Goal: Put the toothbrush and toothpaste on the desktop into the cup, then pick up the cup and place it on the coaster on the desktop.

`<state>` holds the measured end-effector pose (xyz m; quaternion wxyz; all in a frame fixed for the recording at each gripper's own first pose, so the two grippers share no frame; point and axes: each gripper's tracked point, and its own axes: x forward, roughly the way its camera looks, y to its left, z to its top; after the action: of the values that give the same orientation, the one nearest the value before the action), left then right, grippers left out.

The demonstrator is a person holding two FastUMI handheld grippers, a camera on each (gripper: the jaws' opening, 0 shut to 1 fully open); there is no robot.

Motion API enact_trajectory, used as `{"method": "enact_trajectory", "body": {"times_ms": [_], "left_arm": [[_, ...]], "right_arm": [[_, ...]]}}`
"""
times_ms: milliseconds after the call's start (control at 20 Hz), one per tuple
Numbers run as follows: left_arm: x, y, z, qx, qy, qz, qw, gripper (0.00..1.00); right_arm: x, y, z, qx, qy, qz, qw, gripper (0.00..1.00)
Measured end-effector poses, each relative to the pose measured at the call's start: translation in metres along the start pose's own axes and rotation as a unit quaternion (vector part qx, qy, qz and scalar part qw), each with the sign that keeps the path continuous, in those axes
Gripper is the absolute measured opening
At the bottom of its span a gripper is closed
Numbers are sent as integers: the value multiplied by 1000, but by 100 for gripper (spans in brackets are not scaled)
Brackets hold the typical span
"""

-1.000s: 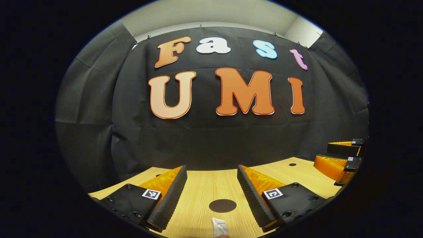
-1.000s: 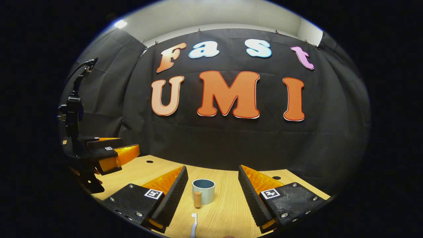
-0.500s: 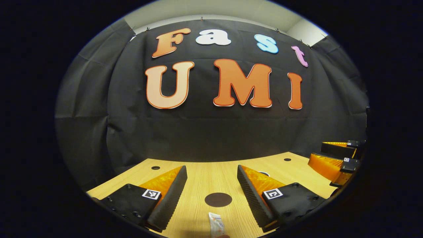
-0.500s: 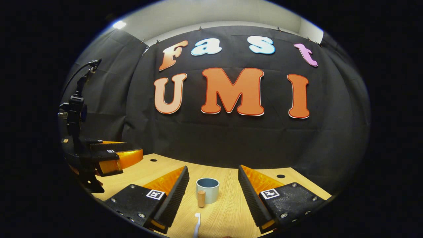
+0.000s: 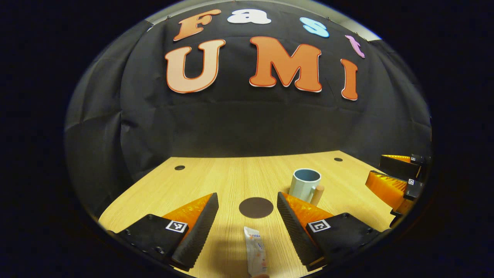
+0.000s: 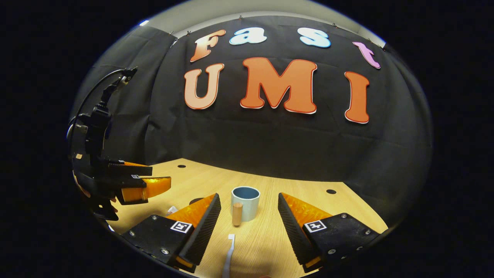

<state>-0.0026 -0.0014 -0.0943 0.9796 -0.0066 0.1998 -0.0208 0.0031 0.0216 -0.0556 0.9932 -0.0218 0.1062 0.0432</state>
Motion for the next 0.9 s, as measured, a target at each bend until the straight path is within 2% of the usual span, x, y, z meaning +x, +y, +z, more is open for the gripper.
{"method": "enact_trajectory", "body": {"times_ms": [300,500,900], "left_arm": [[3,-6,-30,14,52,-5,999,98],[5,-10,-53,13,89,-9,996,96],[5,-11,-88,30,155,-13,987,98]], "right_arm": [[4,12,-29,18,66,25,997,90],[7,19,-50,9,110,31,993,90],[26,29,-83,26,211,45,976,88]]}}
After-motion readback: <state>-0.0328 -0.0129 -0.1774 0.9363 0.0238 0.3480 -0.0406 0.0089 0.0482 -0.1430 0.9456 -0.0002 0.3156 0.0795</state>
